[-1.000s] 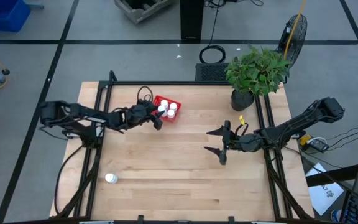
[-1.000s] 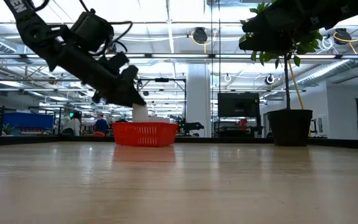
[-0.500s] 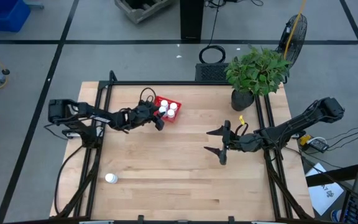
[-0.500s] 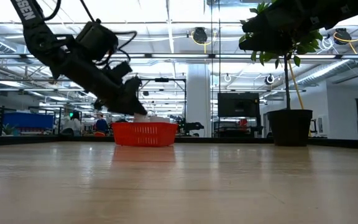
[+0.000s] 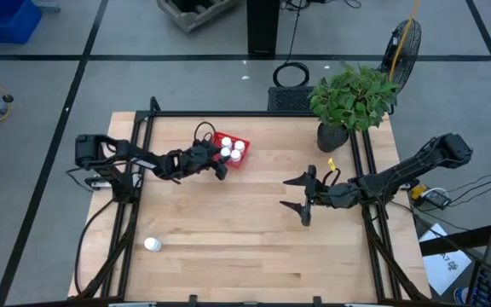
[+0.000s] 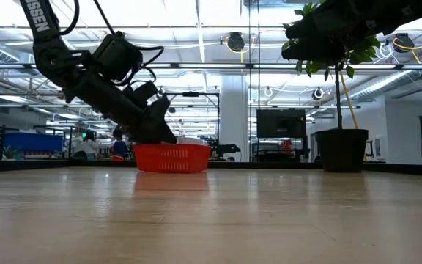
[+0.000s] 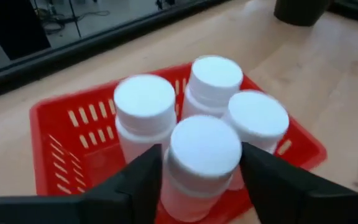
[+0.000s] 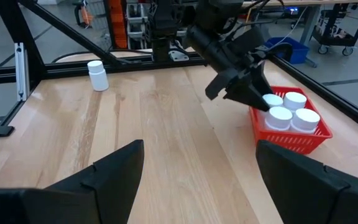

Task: Pick and place pill bottles into a basket
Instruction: Put the white pill bottle into the orange basket

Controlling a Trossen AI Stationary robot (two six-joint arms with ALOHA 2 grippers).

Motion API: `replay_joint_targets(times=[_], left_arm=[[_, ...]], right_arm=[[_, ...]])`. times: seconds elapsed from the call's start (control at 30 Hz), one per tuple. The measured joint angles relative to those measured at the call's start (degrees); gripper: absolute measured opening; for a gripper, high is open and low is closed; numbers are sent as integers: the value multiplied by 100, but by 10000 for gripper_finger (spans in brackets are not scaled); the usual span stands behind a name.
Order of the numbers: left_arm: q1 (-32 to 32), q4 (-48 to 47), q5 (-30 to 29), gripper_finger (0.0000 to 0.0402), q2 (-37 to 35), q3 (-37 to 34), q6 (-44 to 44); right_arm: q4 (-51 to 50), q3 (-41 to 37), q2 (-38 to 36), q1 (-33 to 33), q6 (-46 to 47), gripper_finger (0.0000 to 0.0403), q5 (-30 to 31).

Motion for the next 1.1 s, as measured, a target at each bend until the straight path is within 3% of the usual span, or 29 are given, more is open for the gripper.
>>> replay_joint_targets(times=[0.2, 0.37, 0.57, 0.87, 1.1], left_arm=[[0, -65, -6, 301, -219, -3, 69], [0, -642, 361, 329, -744, -3, 94], [-160, -2426, 1693, 309, -1901, -1, -42], [-1168, -4352, 3673, 262, -3516, -1, 572], [-2360, -5902, 3752, 239, -4159, -1, -557]], right_arm=[[-24, 0, 0, 0, 0, 304, 0], [-72, 0, 0, 0, 1, 304, 0], [-182, 0, 0, 0, 11, 304, -19], [-155, 0, 0, 0, 175, 304, -173], [-112, 0, 0, 0, 176, 304, -170]])
